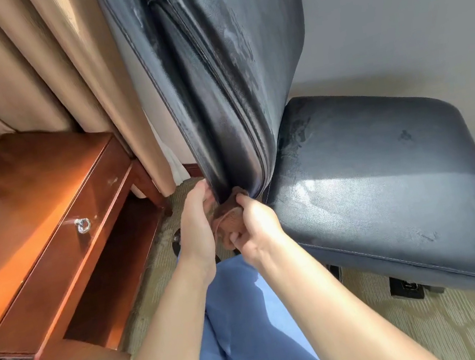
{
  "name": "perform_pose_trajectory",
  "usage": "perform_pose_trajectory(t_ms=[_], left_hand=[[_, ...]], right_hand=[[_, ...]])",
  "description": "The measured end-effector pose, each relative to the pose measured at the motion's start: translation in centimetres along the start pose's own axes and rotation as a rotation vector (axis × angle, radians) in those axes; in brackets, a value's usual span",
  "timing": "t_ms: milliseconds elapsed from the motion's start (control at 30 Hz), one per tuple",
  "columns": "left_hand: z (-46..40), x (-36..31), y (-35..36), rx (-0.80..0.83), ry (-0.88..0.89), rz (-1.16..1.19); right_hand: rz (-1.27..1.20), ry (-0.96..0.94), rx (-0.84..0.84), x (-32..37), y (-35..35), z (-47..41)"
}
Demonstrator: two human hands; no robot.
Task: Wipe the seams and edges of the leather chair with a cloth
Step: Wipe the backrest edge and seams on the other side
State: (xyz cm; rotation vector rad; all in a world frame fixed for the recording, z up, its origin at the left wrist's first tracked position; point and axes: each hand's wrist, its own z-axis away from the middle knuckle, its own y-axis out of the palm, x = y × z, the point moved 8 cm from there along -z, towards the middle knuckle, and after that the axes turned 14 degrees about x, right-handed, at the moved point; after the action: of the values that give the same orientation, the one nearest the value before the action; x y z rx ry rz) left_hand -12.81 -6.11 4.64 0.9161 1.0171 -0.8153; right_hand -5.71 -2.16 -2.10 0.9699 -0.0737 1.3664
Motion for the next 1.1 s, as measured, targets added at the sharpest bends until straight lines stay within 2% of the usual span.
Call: perform_pose_trajectory(t_ms=[133,233,467,600,733,867,1100], left_hand=[[0.1,-0.2,0.4,0.008,-0.007,0.037],[0.1,-0.2,0.5,0.017,-0.004,0.045],[0.1,-0.6,-0.5,0.008,-0.007,0.015],[0.4,-0.2,-0.6,-0.007,-0.025,0.035],[0.7,-0.2,-0.5,-0.019,-0.002,-0.015],[0.0,0.4,-0.7,0.027,0.010,-0.117],[-1.4,1.7,-1.5,-0.013,0.036,-0.204]], right_hand=[[-0.079,0.022,0.012,0.0,1.1,0.4],[-0.069,-0.030,0.037,0.6,1.5,1.1],[-0.044,-0.292,0.295,4.7,4.2,3.9],[-0.067,-0.279,0.175,4.4,1.8,4.9],[-0.106,-0.219,-0.001,2.2,-1.3,4.6],[-0.105,-0.187,-0.096,1.2,-2.6,4.4],[-0.165,-0.203,-0.136,1.6,-3.3,3.7]])
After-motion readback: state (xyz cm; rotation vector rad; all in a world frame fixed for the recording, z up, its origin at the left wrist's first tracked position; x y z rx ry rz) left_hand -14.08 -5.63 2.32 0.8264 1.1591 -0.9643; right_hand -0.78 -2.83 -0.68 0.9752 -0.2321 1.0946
